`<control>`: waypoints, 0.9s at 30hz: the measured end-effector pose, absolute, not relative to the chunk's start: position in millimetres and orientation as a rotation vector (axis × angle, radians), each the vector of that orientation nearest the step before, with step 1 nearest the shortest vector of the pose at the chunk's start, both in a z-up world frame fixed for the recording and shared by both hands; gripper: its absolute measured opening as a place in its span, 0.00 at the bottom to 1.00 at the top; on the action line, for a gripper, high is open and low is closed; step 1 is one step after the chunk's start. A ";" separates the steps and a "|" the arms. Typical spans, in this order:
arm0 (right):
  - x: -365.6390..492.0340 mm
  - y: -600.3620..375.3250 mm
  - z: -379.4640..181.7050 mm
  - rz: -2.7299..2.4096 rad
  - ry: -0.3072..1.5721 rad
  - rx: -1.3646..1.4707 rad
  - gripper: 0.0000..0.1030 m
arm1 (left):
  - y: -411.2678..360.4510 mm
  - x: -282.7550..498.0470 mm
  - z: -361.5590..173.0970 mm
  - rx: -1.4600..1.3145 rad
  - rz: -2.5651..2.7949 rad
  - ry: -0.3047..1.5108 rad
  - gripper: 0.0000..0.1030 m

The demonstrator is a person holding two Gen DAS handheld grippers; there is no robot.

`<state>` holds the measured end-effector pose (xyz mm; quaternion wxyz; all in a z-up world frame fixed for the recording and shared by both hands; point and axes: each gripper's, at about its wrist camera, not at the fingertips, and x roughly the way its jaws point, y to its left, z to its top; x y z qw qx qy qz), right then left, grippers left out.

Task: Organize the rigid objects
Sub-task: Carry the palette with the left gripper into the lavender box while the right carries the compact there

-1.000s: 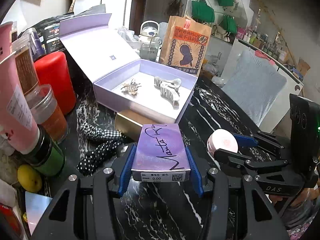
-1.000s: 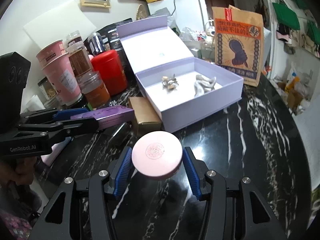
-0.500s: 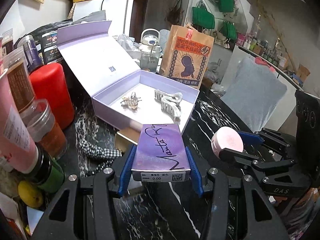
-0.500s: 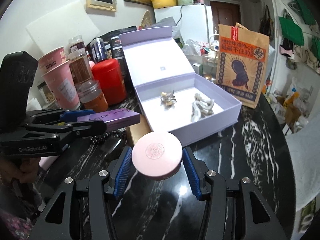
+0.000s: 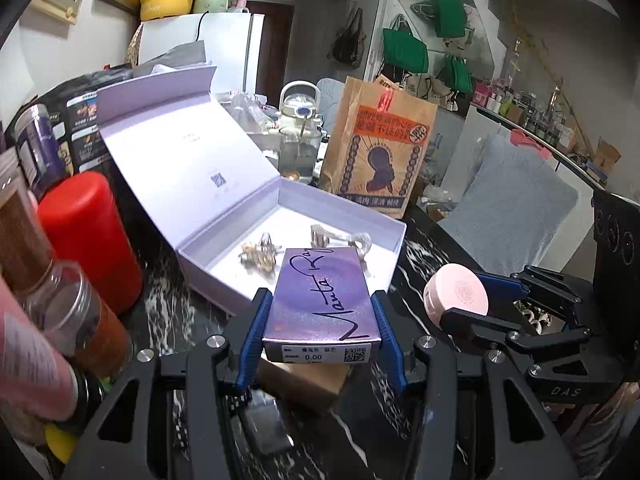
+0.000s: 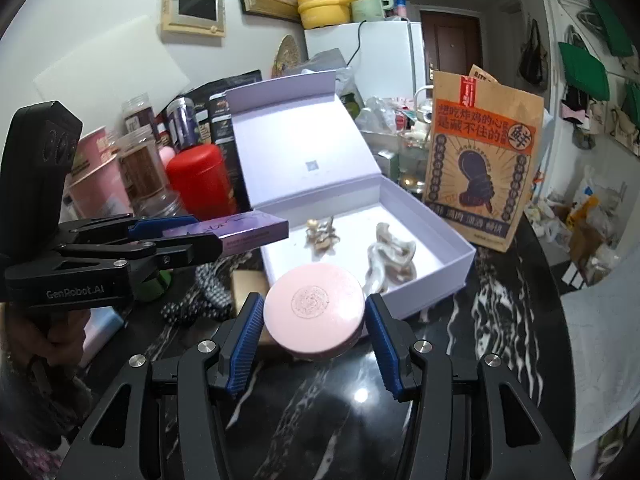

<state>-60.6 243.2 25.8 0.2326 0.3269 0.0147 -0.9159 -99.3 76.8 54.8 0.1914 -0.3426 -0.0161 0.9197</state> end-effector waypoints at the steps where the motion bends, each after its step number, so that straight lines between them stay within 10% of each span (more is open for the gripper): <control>1: -63.6 244.4 26.6 -2.517 0.040 0.895 0.50 | 78.3 -103.7 55.9 -0.961 2.583 -0.039 0.48; 27: -160.0 255.0 54.0 -2.649 0.130 0.769 0.50 | 96.1 -211.4 69.5 -0.947 2.680 -0.018 0.48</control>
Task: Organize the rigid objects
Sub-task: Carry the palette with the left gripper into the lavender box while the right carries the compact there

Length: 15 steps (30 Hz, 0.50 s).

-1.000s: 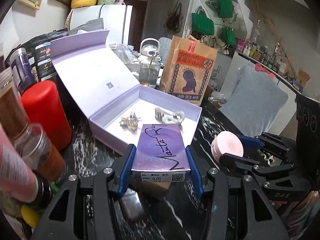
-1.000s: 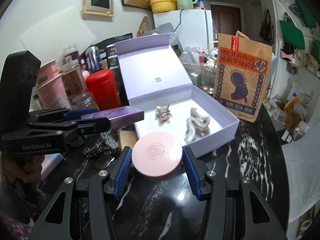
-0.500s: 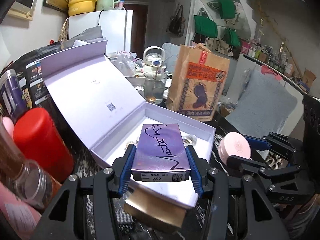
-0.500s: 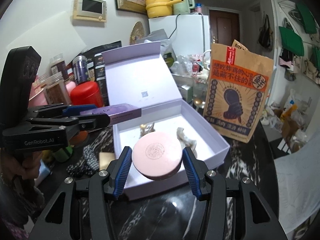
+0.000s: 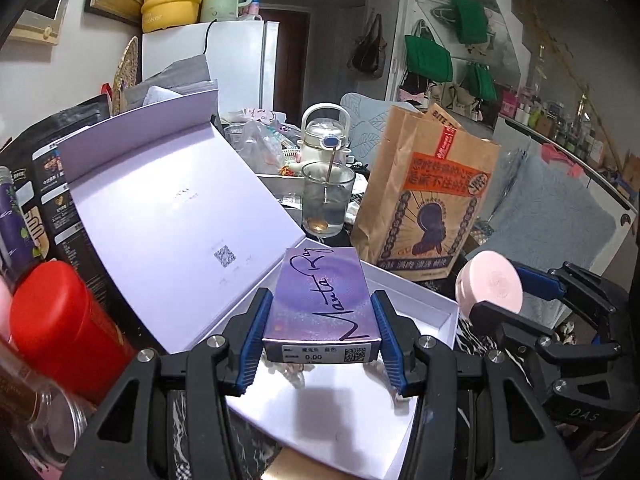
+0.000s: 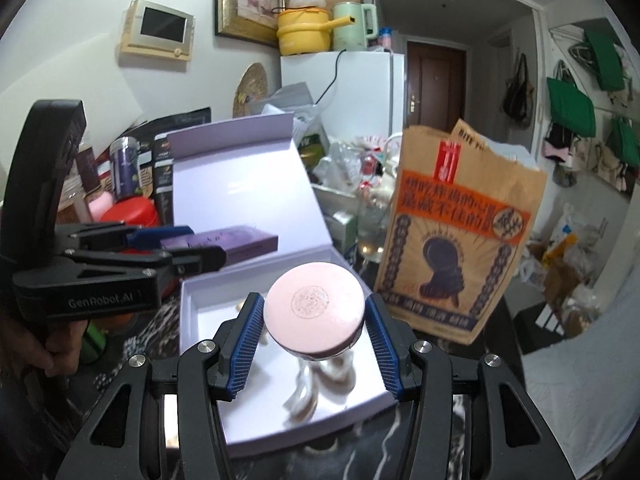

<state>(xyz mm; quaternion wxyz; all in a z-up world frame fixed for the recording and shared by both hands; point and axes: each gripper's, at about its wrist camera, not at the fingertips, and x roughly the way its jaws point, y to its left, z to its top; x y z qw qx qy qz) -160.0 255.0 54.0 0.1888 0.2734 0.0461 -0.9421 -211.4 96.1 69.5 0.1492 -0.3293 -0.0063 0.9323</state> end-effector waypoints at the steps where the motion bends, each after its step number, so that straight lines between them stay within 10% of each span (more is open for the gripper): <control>1: -163.9 255.2 56.2 -2.653 0.132 0.764 0.50 | 96.6 -213.7 69.6 -0.946 2.688 -0.015 0.48; 15: -210.2 249.8 48.1 -2.622 0.122 0.802 0.50 | 97.8 -249.8 49.1 -1.025 2.724 -0.007 0.48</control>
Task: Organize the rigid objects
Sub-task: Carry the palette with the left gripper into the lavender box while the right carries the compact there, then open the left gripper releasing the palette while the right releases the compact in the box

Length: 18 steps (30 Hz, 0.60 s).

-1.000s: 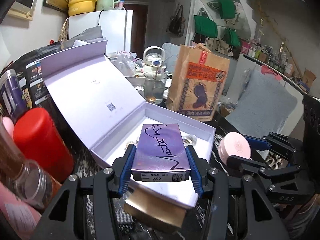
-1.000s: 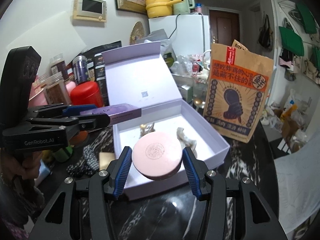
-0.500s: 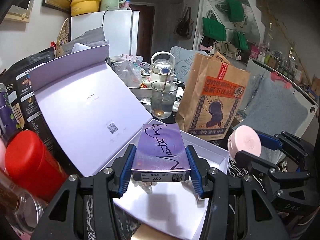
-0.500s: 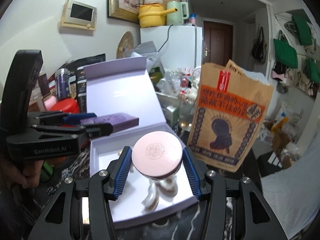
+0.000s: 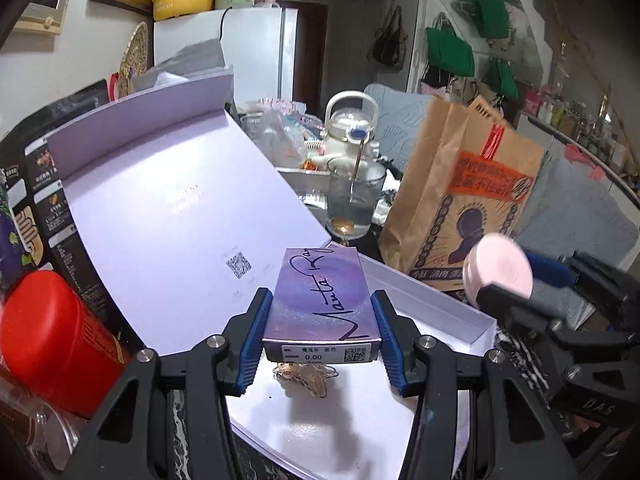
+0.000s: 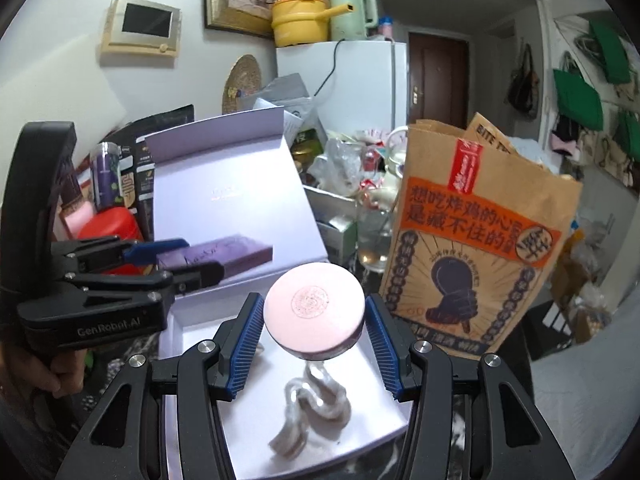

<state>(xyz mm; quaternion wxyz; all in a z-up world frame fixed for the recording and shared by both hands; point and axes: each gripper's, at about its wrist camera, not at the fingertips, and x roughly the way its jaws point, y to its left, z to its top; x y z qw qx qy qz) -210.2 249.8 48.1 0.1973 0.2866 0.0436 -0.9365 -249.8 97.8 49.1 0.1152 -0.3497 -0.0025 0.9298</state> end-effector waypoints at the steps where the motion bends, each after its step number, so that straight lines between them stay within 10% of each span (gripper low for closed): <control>1: -214.1 249.4 47.3 -2.614 0.120 0.803 0.50 | 99.4 -252.7 45.3 -1.037 2.728 0.004 0.48; 18: -260.2 252.4 -1.0 -2.506 0.033 1.004 0.50 | 102.7 -290.9 -8.2 -1.307 2.664 0.021 0.48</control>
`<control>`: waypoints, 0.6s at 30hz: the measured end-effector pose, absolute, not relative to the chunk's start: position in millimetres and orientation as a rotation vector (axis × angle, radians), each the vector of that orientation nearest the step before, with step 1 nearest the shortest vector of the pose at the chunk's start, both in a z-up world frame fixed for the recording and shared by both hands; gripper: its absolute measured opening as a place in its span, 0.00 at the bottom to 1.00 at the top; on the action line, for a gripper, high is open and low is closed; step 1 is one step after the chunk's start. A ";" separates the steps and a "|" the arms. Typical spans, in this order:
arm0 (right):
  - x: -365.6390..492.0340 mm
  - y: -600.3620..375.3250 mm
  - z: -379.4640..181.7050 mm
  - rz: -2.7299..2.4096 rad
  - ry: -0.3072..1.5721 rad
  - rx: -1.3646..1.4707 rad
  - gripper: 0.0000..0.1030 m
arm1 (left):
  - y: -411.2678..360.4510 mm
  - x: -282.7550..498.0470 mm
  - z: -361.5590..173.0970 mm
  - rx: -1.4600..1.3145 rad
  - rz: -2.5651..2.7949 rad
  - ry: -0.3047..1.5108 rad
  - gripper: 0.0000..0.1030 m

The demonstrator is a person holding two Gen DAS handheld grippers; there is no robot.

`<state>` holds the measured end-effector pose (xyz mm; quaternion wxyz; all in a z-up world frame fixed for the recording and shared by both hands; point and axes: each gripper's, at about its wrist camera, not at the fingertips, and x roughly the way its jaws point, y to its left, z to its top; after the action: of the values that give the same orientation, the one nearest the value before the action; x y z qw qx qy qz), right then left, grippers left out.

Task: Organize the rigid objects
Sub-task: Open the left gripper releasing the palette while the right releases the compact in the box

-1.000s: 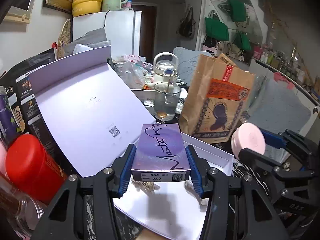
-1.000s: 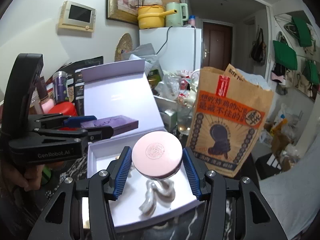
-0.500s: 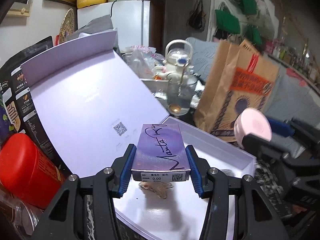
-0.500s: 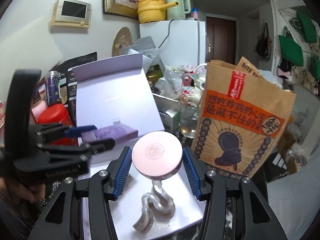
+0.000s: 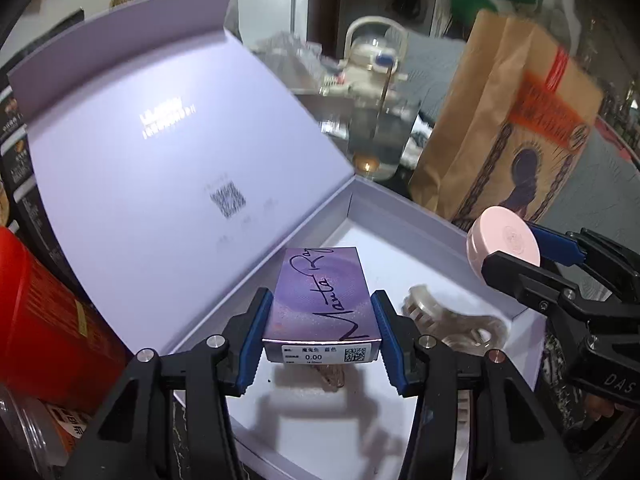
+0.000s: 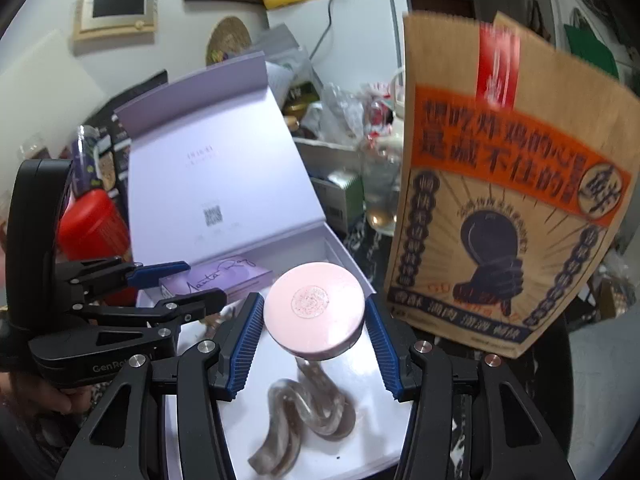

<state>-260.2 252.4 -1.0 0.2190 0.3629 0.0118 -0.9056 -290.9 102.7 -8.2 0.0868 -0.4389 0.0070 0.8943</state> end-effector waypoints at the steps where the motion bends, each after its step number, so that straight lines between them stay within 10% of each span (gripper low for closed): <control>1: -261.8 251.3 -3.9 -2.498 0.033 1.018 0.50 | 104.2 -291.8 -10.6 -1.318 2.660 0.030 0.48; 18: -269.7 235.5 -37.6 -2.391 0.086 1.147 0.50 | 110.9 -301.7 -36.1 -1.474 2.613 0.089 0.48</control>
<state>-269.7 235.5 -37.6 0.2418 0.4196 0.0314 -0.8744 -301.7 110.9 -36.1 0.0699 -0.4898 0.0295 0.8685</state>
